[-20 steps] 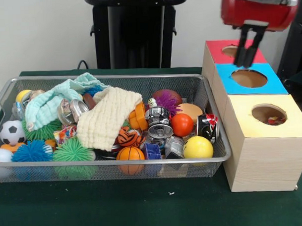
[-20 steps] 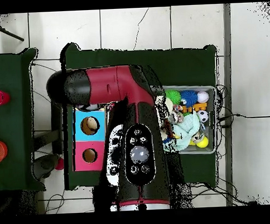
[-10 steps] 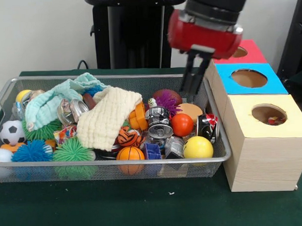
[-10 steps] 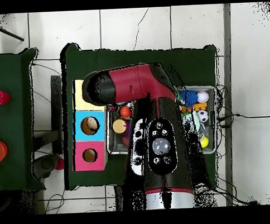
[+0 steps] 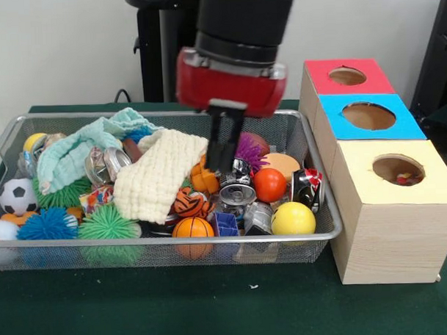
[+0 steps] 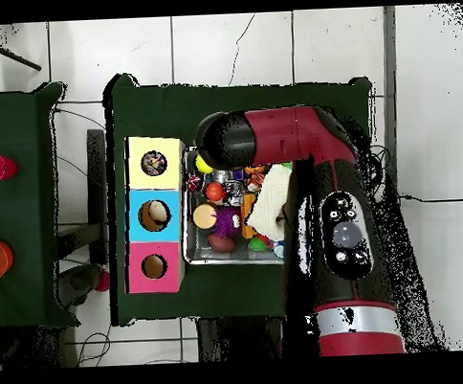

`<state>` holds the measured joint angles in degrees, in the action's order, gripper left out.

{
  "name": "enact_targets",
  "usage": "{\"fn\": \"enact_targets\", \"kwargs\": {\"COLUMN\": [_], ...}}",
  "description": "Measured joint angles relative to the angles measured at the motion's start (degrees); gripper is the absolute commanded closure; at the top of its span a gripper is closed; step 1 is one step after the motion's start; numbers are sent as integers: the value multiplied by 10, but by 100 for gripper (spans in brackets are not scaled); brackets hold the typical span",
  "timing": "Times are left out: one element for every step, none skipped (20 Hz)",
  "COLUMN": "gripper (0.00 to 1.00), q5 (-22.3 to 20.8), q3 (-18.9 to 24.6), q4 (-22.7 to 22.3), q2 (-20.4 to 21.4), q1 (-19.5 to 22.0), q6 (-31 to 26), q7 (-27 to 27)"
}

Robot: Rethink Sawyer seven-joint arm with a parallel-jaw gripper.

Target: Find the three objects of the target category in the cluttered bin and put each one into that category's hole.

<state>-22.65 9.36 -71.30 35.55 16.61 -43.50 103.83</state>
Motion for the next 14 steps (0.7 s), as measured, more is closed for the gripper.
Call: {"fn": "enact_targets", "kwargs": {"gripper": [100,100,100,100,100,100,100,100,100,100,100,100,100,100], "q5": [-3,-6,-7,-8,-10,-11,-13,-14,-18,-20,-22,-27,-29,-31], "q3": [11,21,26,31,44,52,57,61,69,72,76,84,87,90], "q4": [0,0,-1,-1,-2,-3,-4,-4,-5,-5,-5,-5,-5,-5], "q2": [-2,-3,-4,-5,-6,-6,-7,-7,-8,-9,-10,-13,-14,-15], "q1": [15,28,36,43,60,73,80,87,98,104,110,124,130,135], "q6": [0,0,0,0,0,0,0,0,0,0,0,0,0,0], "q7": [-6,-13,-17,-22,-33,-41,-47,-52,-61,-66,-72,-86,-92,-99]}}
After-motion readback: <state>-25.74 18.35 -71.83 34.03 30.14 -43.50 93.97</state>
